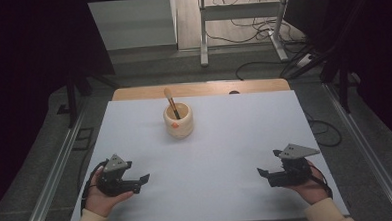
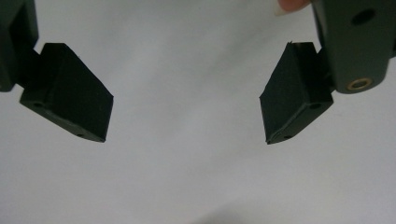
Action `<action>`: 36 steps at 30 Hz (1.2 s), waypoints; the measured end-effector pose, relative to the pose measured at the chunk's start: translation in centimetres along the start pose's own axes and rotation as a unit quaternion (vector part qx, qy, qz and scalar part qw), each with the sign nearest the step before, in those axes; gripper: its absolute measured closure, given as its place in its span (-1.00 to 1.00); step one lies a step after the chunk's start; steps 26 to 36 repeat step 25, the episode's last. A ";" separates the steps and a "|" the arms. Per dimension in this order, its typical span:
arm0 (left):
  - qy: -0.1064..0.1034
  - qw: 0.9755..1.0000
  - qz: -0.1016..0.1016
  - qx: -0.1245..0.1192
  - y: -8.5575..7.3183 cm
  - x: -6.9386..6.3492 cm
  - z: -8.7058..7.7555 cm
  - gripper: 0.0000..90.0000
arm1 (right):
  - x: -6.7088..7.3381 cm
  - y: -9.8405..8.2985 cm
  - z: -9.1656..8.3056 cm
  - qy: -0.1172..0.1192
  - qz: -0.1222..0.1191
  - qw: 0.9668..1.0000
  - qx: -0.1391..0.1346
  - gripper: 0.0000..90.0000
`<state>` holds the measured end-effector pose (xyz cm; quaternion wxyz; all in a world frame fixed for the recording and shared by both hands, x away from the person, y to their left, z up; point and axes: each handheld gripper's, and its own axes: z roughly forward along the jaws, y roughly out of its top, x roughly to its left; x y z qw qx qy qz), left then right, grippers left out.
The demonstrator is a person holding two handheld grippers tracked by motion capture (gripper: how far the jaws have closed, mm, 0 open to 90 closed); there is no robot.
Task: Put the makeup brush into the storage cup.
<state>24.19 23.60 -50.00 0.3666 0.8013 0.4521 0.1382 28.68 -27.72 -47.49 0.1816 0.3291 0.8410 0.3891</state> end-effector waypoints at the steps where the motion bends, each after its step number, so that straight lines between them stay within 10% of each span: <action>1: -0.001 1.000 0.000 0.000 -0.1 0.0 0.0 -0.60 | -0.1 0.0 0.0 0.000 0.000 1.000 -0.001 -0.68; 36: -0.004 1.000 0.003 0.002 -0.1 0.3 0.1 -0.61 | -0.6 -0.2 -0.4 -0.009 0.008 1.000 -0.007 -0.68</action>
